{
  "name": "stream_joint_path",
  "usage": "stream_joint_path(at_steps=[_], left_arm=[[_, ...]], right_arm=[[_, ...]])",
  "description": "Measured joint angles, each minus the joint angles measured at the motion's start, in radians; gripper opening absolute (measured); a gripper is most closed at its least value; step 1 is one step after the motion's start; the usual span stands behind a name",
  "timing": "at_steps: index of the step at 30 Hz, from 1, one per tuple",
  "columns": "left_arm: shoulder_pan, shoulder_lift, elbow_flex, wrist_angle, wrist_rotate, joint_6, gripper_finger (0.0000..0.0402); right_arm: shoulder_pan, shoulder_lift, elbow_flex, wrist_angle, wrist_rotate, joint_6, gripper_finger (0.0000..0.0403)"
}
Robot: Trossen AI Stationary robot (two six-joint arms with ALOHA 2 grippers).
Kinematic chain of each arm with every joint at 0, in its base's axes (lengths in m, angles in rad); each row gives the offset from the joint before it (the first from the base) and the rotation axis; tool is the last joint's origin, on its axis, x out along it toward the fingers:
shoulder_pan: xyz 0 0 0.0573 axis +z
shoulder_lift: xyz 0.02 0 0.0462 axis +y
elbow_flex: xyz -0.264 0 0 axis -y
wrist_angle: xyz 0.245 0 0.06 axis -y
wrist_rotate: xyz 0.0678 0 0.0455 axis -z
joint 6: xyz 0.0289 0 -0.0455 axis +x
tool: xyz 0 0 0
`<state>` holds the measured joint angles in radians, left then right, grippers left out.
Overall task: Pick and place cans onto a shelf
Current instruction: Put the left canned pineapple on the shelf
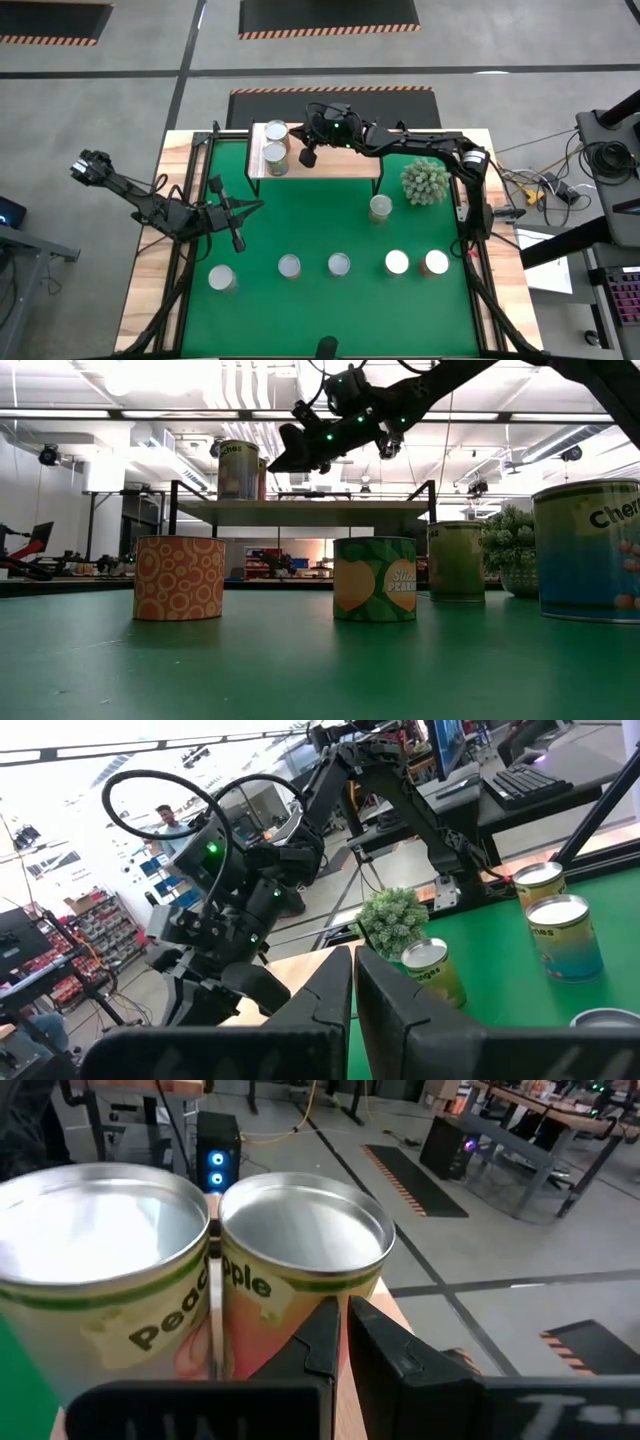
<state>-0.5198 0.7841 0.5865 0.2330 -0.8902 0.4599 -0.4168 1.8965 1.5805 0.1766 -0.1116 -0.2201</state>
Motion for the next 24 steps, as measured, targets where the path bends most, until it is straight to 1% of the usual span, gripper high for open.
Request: stream_joint_path(at_steps=[6, 8, 15, 21, 24], left_arm=[[0.0, 0.0, 0.0, 0.004, 0.0, 0.003, 0.0], [0.0, 0.0, 0.0, 0.003, 0.0, 0.003, 0.0], [0.0, 0.0, 0.0, 0.004, 0.0, 0.003, 0.0], [0.0, 0.0, 0.0, 0.004, -0.001, 0.003, 0.0], [0.0, 0.0, 0.0, 0.005, -0.004, 0.003, 0.0]], right_arm=[[0.0, 0.034, 0.001, 0.051, 0.003, 0.006, 0.0012], [0.0, 0.043, 0.002, 0.041, 0.007, 0.003, 0.0012], [0.0, 0.02, 0.003, 0.034, 0.008, 0.002, 0.0012], [0.017, -0.062, 0.003, -0.064, 0.01, 0.003, 0.0012], [0.037, -0.113, 0.004, -0.157, 0.011, 0.001, 0.0012]])
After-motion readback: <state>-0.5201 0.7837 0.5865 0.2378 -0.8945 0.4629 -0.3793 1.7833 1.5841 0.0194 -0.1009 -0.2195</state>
